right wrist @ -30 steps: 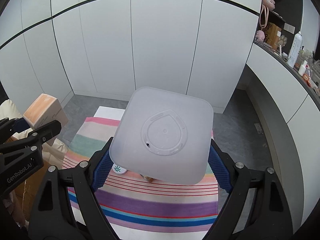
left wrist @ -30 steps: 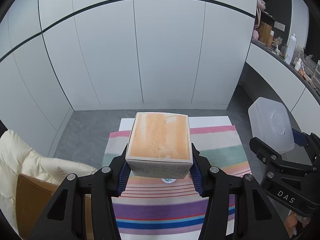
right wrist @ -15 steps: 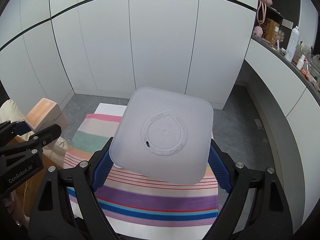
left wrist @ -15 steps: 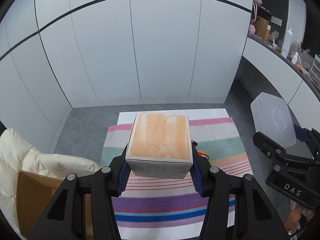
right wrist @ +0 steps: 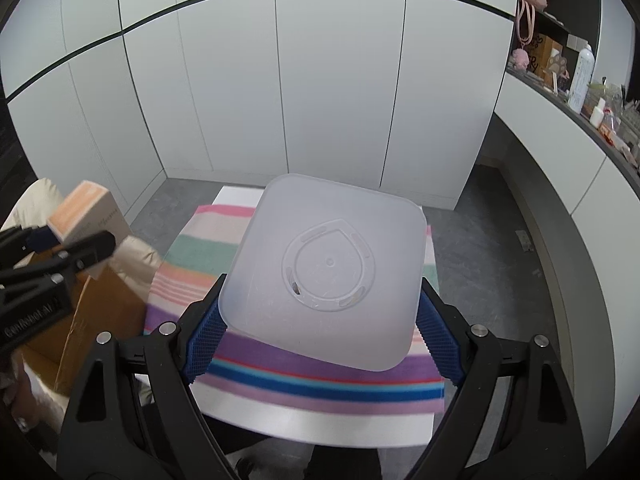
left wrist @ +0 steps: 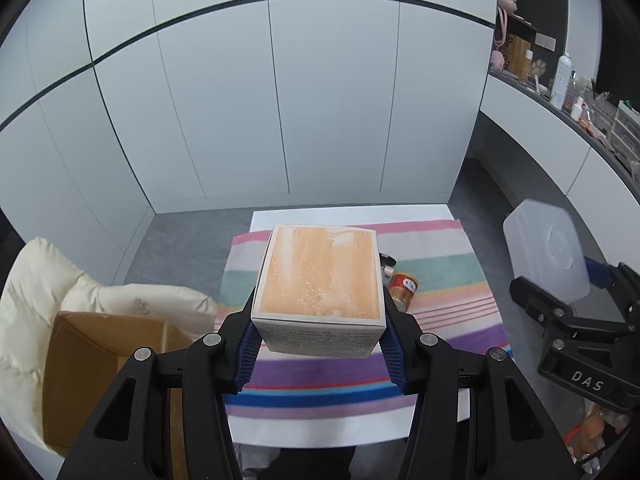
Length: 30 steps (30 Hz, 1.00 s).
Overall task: Organize objects
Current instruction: 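Lift the cube and lid and carry both toward the cardboard box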
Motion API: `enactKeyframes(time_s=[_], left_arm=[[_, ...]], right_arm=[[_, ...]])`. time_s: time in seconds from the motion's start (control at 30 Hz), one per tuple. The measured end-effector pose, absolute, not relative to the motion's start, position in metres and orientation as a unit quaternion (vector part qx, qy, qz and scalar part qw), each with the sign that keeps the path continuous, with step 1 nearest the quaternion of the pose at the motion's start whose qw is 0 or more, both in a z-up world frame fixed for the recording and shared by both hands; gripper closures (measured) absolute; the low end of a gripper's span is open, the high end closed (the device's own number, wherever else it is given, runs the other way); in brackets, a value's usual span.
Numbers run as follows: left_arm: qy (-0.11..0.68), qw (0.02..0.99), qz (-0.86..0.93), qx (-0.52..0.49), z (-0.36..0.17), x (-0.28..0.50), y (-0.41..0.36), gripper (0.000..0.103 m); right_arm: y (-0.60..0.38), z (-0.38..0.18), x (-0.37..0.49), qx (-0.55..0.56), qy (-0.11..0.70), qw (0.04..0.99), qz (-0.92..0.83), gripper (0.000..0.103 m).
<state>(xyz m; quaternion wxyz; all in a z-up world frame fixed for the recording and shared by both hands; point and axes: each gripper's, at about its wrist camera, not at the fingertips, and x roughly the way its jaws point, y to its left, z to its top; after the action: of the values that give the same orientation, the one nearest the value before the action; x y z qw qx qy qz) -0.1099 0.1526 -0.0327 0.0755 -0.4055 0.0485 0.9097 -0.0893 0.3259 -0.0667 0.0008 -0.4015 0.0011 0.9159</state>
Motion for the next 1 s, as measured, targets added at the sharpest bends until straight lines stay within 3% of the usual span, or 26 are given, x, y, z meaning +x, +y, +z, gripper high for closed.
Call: enactKeyframes(time_s=[0.33, 1.0], left_arm=[[0.074, 0.090, 0.910, -0.397, -0.020, -0.048, 0.146, 0.050], [0.069, 0.083, 0.899, -0.425, -0.054, 0.029, 0.109, 0.050]], right_arm=[[0.322, -0.067, -0.029, -0.409, 0.001, -0.015, 0.912, 0.015], [0.337, -0.093, 0.058, -0.457, 0.016, -0.021, 0.889, 0.015]])
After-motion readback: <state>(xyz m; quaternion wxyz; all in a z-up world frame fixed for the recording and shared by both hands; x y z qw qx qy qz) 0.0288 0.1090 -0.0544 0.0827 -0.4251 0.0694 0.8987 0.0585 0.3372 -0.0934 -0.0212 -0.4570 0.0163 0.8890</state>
